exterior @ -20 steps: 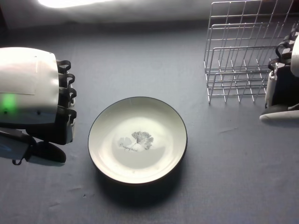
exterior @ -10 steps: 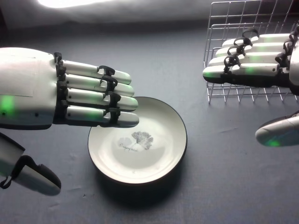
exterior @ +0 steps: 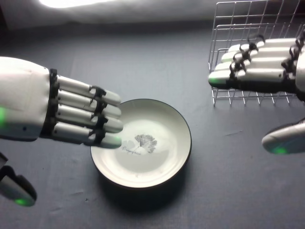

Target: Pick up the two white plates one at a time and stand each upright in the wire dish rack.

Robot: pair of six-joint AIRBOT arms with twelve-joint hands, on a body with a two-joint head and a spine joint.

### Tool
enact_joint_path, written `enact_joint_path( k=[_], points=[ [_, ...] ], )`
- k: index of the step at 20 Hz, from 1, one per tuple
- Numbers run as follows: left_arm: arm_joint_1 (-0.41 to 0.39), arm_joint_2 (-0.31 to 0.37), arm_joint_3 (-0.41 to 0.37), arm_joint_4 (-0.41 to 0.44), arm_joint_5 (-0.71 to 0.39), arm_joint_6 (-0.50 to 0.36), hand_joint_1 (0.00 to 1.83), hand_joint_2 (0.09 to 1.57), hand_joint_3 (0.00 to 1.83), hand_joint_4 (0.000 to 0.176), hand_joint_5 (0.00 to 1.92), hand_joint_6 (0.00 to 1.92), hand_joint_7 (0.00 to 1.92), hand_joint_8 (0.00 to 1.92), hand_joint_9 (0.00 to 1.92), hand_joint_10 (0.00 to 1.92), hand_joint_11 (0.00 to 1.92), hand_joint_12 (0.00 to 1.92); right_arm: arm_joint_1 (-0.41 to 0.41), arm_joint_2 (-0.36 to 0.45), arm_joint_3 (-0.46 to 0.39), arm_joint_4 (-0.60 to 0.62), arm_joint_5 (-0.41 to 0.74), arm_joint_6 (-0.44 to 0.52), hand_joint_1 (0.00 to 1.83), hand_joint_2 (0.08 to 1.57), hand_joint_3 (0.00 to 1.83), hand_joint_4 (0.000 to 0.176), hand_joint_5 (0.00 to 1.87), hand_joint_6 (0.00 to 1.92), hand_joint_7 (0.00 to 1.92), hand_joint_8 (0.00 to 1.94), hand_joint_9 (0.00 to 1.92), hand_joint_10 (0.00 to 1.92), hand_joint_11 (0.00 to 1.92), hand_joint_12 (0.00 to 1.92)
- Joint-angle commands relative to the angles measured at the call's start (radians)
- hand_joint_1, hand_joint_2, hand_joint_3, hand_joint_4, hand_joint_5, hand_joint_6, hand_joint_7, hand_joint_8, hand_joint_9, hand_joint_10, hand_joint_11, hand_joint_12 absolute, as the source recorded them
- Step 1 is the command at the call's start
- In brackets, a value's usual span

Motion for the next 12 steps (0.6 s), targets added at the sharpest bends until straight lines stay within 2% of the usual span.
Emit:
enact_joint_path(
  k=[1, 5, 9, 12],
  points=[
    [-0.030, -0.008, 0.007, -0.076, -0.067, -0.004, 0.00, 1.12, 0.01, 0.000, 0.00, 0.00, 0.00, 0.00, 0.00, 0.00, 0.00, 0.00, 0.009, 0.005, 0.004, 0.048, 0.081, 0.000, 0.00, 1.23, 0.00, 0.000, 0.00, 0.00, 0.01, 0.00, 0.00, 0.00, 0.00, 0.00],
    [-0.032, -0.091, 0.097, -0.051, -0.099, -0.007, 0.00, 1.13, 0.01, 0.000, 0.00, 0.00, 0.00, 0.00, 0.00, 0.00, 0.00, 0.00, -0.001, 0.004, 0.007, 0.048, 0.079, 0.000, 0.00, 1.22, 0.00, 0.000, 0.03, 0.01, 0.04, 0.01, 0.02, 0.01, 0.02, 0.01],
    [0.051, -0.175, 0.192, -0.043, -0.099, -0.021, 0.00, 1.12, 0.01, 0.000, 0.00, 0.00, 0.00, 0.00, 0.00, 0.00, 0.00, 0.00, -0.014, 0.004, 0.009, 0.048, 0.079, -0.003, 0.00, 1.23, 0.00, 0.000, 0.03, 0.01, 0.03, 0.00, 0.00, 0.00, 0.00, 0.00],
    [0.093, -0.208, 0.227, -0.041, -0.105, -0.013, 0.00, 1.12, 0.00, 0.000, 0.00, 0.00, 0.00, 0.00, 0.00, 0.00, 0.00, 0.00, -0.022, 0.004, 0.011, 0.048, 0.079, -0.004, 0.00, 1.22, 0.00, 0.000, 0.02, 0.00, 0.01, 0.00, 0.00, 0.00, 0.01, 0.01]
  ],
)
